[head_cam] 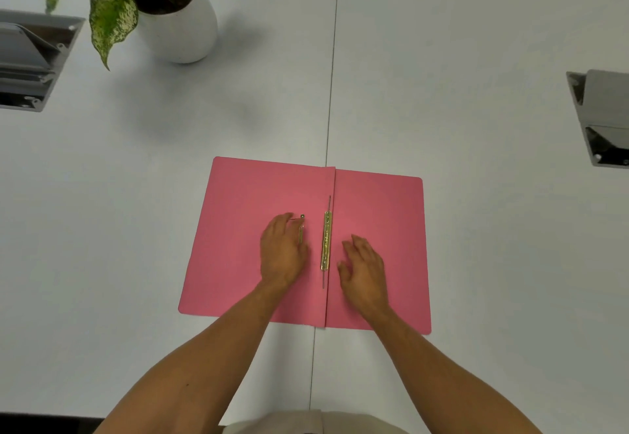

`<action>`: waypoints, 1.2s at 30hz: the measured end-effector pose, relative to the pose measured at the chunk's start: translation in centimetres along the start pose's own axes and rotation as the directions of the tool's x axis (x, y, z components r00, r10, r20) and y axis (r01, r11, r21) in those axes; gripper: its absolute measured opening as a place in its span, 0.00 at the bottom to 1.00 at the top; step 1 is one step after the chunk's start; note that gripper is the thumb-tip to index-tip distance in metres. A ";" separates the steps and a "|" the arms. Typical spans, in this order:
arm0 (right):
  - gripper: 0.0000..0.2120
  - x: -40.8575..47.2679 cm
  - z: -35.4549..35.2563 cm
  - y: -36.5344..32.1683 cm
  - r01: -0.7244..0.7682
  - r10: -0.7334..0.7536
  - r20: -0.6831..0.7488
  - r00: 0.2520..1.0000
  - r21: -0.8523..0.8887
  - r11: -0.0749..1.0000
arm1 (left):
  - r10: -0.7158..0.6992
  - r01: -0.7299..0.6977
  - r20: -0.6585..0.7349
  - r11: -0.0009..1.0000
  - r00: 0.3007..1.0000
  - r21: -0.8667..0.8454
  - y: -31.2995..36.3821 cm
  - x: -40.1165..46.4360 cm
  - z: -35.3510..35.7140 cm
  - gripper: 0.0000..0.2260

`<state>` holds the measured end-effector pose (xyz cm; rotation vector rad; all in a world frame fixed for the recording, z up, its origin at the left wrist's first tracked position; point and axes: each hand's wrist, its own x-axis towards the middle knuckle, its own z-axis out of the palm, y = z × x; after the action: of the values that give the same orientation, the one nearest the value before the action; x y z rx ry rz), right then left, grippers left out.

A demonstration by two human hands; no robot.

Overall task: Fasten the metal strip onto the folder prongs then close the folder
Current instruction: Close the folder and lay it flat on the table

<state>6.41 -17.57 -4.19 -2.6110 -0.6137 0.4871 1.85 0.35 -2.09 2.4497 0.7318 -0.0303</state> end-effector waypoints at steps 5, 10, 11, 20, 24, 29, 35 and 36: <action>0.28 -1.8 0.0 1.7 -0.055 0.059 0.067 0.996 -0.059 0.997 | -0.370 0.371 -0.121 0.928 0.921 -0.011 -4.2 -2.3 -1.1 0.26; 0.33 -2.6 -0.4 3.2 -0.090 0.110 0.122 0.986 -0.161 0.983 | -0.702 0.701 -0.073 0.712 0.709 -0.043 -7.7 -3.6 -2.9 0.46; 0.34 -2.7 -0.6 3.3 -0.107 0.130 0.127 0.983 -0.175 0.979 | -0.708 0.708 -0.070 0.706 0.703 -0.037 -8.2 -3.7 -3.2 0.49; 0.39 -2.5 -2.3 3.6 -0.233 0.268 0.183 0.946 -0.192 0.953 | -0.755 0.755 -0.043 0.656 0.654 -0.023 -9.4 -2.5 -5.2 0.47; 0.42 -2.3 -2.9 4.2 -0.265 0.304 0.202 0.931 -0.196 0.944 | -0.771 0.771 -0.008 0.637 0.637 -0.019 -9.4 -2.1 -5.5 0.46; 0.43 -2.3 -3.4 5.1 -0.269 0.310 0.215 0.926 -0.200 0.942 | -0.782 0.782 0.059 0.613 0.621 -0.114 -9.8 -2.1 -5.9 0.43; 0.40 -2.3 -3.2 4.9 -0.256 0.303 0.203 0.931 -0.228 0.939 | -0.757 0.760 0.127 0.604 0.641 -0.240 -10.7 -0.8 -7.3 0.26; 0.38 -2.3 -3.0 4.7 -0.238 0.287 0.201 0.937 -0.238 0.942 | -0.745 0.742 0.127 0.602 0.655 -0.296 -10.6 -0.5 -7.7 0.25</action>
<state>7.38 -23.43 -3.23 -2.8795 -0.4021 0.8663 -5.05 11.44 -1.13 1.6691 1.5914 -0.2042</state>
